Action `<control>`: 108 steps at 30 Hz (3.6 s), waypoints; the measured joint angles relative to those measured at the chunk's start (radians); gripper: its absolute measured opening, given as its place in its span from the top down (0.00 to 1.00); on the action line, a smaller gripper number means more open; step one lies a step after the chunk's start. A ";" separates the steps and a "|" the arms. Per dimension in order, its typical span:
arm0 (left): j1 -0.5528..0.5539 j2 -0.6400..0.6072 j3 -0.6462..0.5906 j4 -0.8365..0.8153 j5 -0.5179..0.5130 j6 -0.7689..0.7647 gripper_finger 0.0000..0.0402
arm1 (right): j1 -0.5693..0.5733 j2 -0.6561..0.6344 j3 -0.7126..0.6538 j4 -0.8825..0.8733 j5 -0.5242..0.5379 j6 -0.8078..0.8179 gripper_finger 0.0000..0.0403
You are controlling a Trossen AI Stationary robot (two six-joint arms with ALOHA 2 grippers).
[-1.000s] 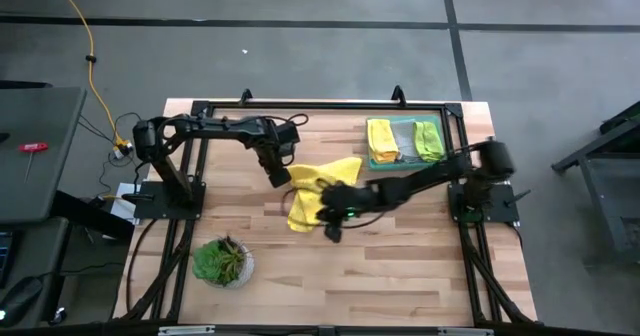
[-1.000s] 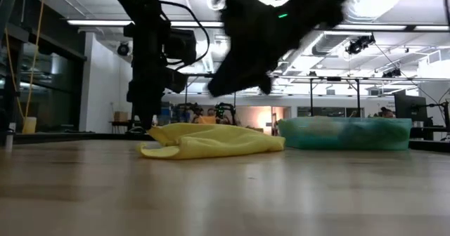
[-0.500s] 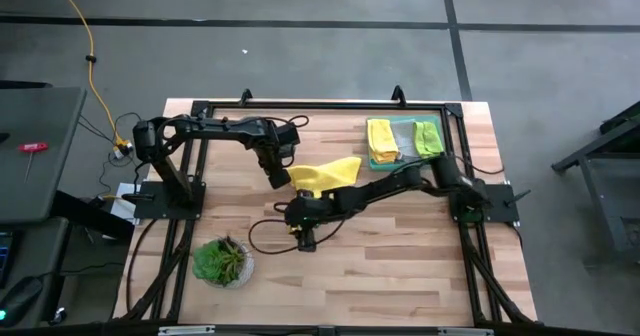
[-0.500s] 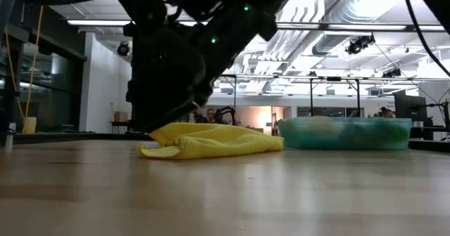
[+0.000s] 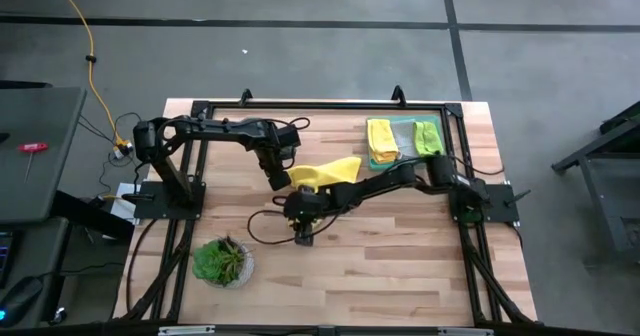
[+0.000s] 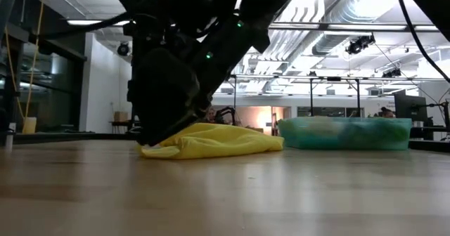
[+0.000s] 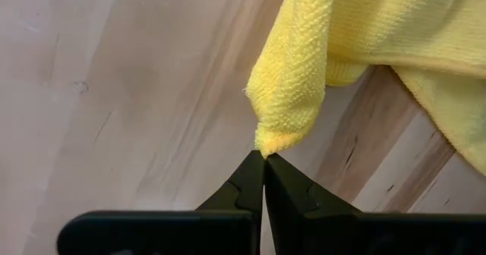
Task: Fold microfiber towels
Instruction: Fold the yellow towel
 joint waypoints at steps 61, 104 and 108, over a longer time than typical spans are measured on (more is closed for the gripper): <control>0.204 -0.353 0.659 -0.243 0.032 -0.030 1.00 | -0.087 -0.491 -0.001 -0.952 -0.228 -0.380 1.00; 0.060 -0.453 0.483 -0.573 -0.475 -0.119 1.00 | -0.264 -0.744 0.000 -0.803 0.363 -0.427 1.00; -0.050 -0.501 0.276 -0.561 -0.426 -0.243 1.00 | -0.211 -0.669 0.000 -0.818 0.340 -0.396 1.00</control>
